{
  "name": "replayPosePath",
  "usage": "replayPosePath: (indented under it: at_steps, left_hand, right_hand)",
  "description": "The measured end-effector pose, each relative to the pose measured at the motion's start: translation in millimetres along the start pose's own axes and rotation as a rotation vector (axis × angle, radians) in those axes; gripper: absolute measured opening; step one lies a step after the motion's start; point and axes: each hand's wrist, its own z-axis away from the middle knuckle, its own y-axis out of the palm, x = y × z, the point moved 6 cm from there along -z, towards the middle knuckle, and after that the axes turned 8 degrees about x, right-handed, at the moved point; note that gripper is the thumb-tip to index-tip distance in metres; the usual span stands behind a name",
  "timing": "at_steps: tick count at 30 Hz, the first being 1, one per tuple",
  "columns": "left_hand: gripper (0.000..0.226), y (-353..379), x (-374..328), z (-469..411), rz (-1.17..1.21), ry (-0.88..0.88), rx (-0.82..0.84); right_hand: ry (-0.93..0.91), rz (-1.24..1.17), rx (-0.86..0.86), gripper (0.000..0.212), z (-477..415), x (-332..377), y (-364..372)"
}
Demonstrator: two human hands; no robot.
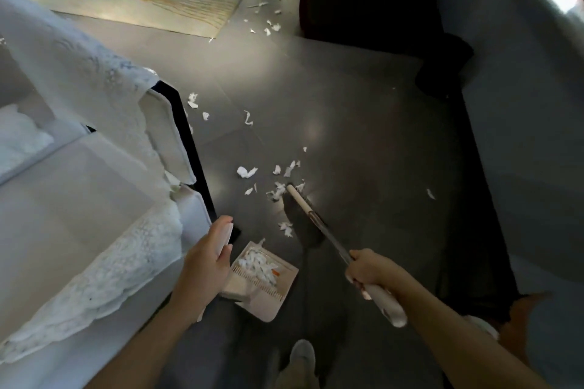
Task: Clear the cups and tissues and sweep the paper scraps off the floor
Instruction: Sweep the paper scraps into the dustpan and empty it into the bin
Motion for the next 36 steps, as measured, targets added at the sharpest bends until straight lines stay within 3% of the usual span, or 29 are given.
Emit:
replayPosePath:
  at_steps: [6,9,12,17,23,33,36]
  left_hand:
    - [0.044,11,-22,-40,-0.012,-0.053,-0.052]
    - [0.044,18,-31,-48,-0.009,-0.047,-0.043]
    - [0.044,16,-25,-46,-0.015,-0.075,-0.042]
    - [0.044,7,-7,-16,-0.019,-0.105,-0.069]
    - [0.044,-13,24,44,0.029,-0.128,-0.095]
    - [0.042,-60,72,176,0.014,-0.069,-0.094]
    - [0.043,-73,95,211,0.034,-0.099,-0.101]
  right_hand:
    - [0.017,0.128,0.206,0.033,-9,8,14]
    - [0.064,0.098,0.373,0.034,5,4,21]
    - [0.089,0.017,0.424,0.040,24,-3,15]
    - [0.032,-0.040,0.428,0.049,59,-13,20]
    - [-0.036,0.065,0.323,0.055,73,-15,31]
    - [0.072,-0.192,0.296,0.062,113,-25,127]
    - [0.061,-0.183,0.256,0.043,119,-25,160]
